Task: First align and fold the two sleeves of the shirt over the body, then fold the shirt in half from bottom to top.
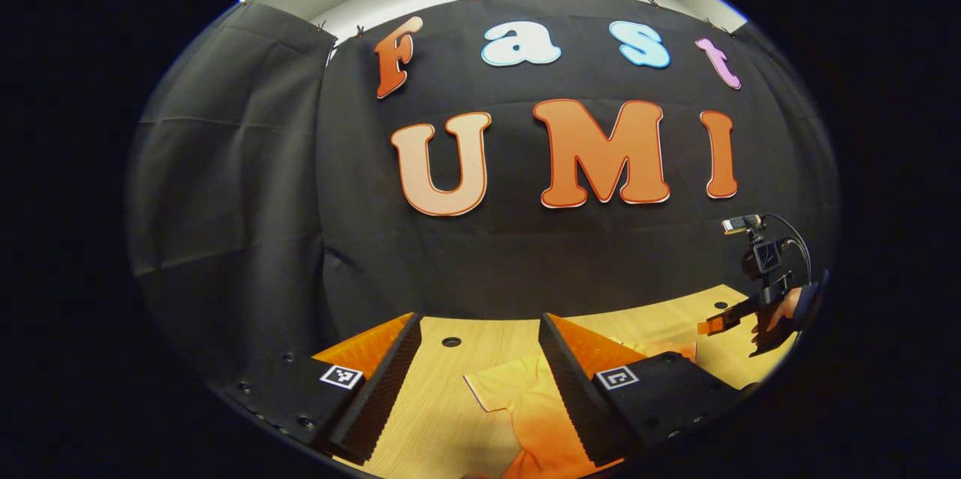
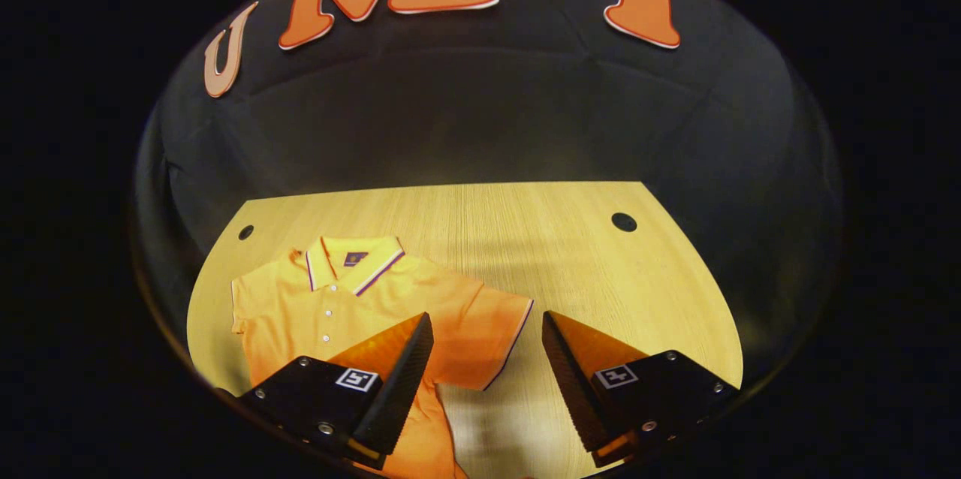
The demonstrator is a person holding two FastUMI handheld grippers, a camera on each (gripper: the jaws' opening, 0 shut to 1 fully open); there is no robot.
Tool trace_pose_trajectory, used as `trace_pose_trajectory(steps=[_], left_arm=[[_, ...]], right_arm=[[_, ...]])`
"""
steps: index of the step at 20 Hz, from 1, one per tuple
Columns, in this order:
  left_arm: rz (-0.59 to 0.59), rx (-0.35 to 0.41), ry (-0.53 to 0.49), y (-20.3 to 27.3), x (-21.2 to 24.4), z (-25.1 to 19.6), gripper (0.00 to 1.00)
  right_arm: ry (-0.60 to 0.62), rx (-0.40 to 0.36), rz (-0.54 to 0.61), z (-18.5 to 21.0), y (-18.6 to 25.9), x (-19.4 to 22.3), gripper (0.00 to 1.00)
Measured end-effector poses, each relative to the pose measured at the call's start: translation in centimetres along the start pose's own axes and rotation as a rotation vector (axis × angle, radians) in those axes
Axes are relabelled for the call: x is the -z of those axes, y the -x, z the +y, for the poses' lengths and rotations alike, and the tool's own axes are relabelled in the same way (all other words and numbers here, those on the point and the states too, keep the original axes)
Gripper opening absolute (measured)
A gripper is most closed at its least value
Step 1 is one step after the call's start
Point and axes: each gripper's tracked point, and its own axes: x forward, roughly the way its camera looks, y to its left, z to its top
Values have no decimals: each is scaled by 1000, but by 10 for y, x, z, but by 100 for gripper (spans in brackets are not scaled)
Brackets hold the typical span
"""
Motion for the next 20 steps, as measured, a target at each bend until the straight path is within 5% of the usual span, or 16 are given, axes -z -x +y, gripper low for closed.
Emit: trace_pose_trajectory(steps=[2,5,11,18,20], left_arm=[[25,-24,-5,3,7,1,96],[55,-54,-12,7,16,3,96],[98,-76,-5,8,25,-1,97],[135,-38,-3,5,32,-17,96],[140,-31,0,4,34,-17,96]], right_arm=[[6,-14,87,-3,-19,11,88],[-29,-13,199,-11,-44,23,74],[-77,-13,414,-21,-80,53,74],[-30,15,533,-22,-102,77,73],[-27,21,508,-20,-108,72,66]])
